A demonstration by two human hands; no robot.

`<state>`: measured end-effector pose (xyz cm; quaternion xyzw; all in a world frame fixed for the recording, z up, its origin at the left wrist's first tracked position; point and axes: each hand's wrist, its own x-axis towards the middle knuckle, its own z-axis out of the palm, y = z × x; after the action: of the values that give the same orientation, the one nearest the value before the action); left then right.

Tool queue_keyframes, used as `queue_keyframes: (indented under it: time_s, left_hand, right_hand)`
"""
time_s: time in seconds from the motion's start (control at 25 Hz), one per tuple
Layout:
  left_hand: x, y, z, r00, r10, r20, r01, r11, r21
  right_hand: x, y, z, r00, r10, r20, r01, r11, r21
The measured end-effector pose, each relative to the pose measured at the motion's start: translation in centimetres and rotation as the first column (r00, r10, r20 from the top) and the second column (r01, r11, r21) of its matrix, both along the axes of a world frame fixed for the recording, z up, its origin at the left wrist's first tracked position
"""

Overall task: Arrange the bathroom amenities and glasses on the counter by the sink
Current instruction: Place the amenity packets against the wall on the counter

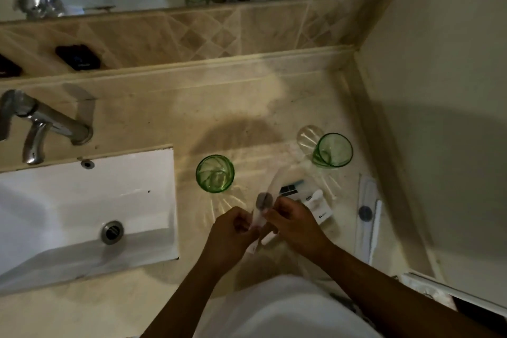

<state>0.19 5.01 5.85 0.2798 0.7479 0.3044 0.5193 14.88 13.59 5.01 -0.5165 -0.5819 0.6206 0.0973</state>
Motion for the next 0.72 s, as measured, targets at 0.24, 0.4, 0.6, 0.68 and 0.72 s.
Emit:
queue_keyframes:
  time_s: [0.24,0.4,0.6,0.68,0.72]
  left_hand:
    - [1.8,6.2,2.7,0.927,0.089,0.365,-0.084,0.996,-0.029]
    - [3.3,11.8,4.3,0.959,-0.079,0.272,0.074,0.997,0.032]
    - [4.8,19.0,4.9,0.97,-0.021,0.241,0.009,0.998,0.054]
    - [5.2,22.6,4.7,0.972,0.01,0.233,-0.023,0.998,0.05]
    - [5.5,24.5,4.5,0.976,0.007,0.219,-0.017,0.999,0.044]
  right_hand:
    - [2.4,4.4,2.7,0.99,-0.113,-0.085,0.119,0.991,0.067]
    - [4.5,8.5,3.9,0.969,-0.217,-0.122,0.224,0.973,0.049]
    - [4.9,13.6,4.5,0.924,-0.36,-0.128,0.358,0.933,-0.036]
    - [4.7,16.0,4.8,0.917,-0.377,-0.133,0.367,0.925,-0.097]
    - [4.8,17.2,4.9,0.916,-0.38,-0.128,0.367,0.924,-0.109]
